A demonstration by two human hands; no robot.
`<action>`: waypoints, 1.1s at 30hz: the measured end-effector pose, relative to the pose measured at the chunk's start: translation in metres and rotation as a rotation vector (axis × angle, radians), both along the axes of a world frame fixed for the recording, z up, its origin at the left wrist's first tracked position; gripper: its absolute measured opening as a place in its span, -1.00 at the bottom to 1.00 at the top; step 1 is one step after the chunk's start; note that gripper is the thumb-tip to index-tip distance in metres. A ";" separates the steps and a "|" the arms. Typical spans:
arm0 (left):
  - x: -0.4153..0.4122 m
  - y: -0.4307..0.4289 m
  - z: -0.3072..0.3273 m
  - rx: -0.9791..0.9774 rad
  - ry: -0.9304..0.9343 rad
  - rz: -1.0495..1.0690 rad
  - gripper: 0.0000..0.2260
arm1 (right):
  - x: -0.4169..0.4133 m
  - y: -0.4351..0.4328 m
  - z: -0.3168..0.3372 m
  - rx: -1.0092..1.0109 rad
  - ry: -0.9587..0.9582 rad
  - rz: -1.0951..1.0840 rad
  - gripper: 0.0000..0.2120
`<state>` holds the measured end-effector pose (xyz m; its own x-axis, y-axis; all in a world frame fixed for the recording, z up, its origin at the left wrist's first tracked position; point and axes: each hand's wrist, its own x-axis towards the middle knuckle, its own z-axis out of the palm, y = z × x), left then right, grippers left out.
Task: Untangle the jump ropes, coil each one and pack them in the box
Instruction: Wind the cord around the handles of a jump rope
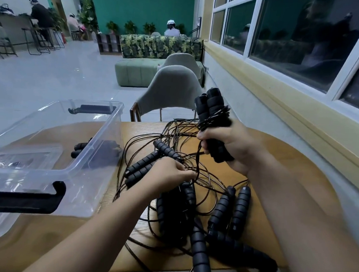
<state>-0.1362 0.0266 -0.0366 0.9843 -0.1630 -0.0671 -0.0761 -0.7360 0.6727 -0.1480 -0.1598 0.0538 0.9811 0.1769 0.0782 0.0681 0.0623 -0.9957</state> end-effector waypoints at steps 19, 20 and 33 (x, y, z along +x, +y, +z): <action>-0.005 0.019 0.014 -0.435 -0.075 0.018 -0.96 | 0.016 0.009 -0.054 -0.408 0.106 -0.069 -0.64; -0.004 0.021 0.015 -0.440 -0.106 0.011 -0.95 | 0.015 0.009 -0.054 -0.326 0.149 -0.024 -0.68; -0.006 0.020 0.030 -0.073 -0.460 0.063 -0.84 | 0.009 0.020 -0.058 0.257 0.427 0.161 -0.91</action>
<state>-0.1418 0.0468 -0.0064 0.9171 -0.0903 0.3883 -0.3355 -0.7008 0.6295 -0.1391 -0.1395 -0.0039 0.8969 0.3560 -0.2623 -0.3713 0.2841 -0.8840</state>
